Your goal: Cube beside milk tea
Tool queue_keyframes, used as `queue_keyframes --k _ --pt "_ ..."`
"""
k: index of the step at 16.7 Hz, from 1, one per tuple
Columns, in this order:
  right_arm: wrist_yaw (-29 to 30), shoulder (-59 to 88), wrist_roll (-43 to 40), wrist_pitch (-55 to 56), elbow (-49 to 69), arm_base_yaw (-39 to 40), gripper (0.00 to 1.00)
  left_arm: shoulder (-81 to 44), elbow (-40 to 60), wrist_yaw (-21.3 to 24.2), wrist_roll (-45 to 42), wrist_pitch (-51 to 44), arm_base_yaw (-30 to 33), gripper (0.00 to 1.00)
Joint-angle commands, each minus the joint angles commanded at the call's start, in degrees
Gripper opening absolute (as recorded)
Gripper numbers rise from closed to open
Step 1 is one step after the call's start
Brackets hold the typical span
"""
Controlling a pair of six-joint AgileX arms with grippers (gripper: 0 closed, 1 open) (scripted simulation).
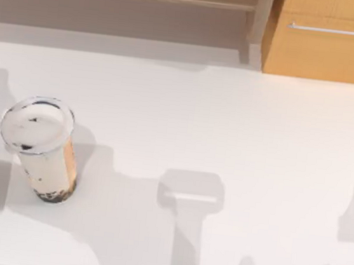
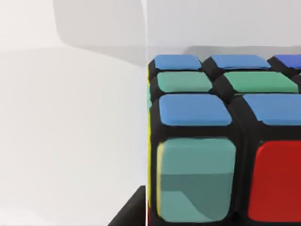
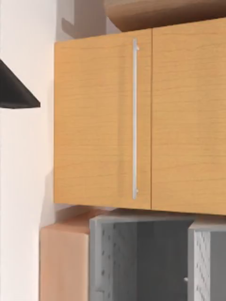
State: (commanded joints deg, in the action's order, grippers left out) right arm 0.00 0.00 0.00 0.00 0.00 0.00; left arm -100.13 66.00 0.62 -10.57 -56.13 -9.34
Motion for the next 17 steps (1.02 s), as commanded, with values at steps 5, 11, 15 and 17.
queue_keyframes --k 5,11,15,17 --pt "0.0 0.0 0.0 0.0 0.0 0.0 1.0 0.0 0.0 0.0 0.0 0.0 0.0 0.53" --pt "0.0 0.0 0.0 0.0 0.0 0.0 1.0 0.0 0.0 0.0 0.0 0.0 0.0 0.98" --pt "0.0 0.0 0.0 0.0 0.0 0.0 1.0 0.0 0.0 0.0 0.0 0.0 0.0 1.0" --pt "0.0 0.0 0.0 0.0 0.0 0.0 1.0 0.0 0.0 0.0 0.0 0.0 0.0 1.0"
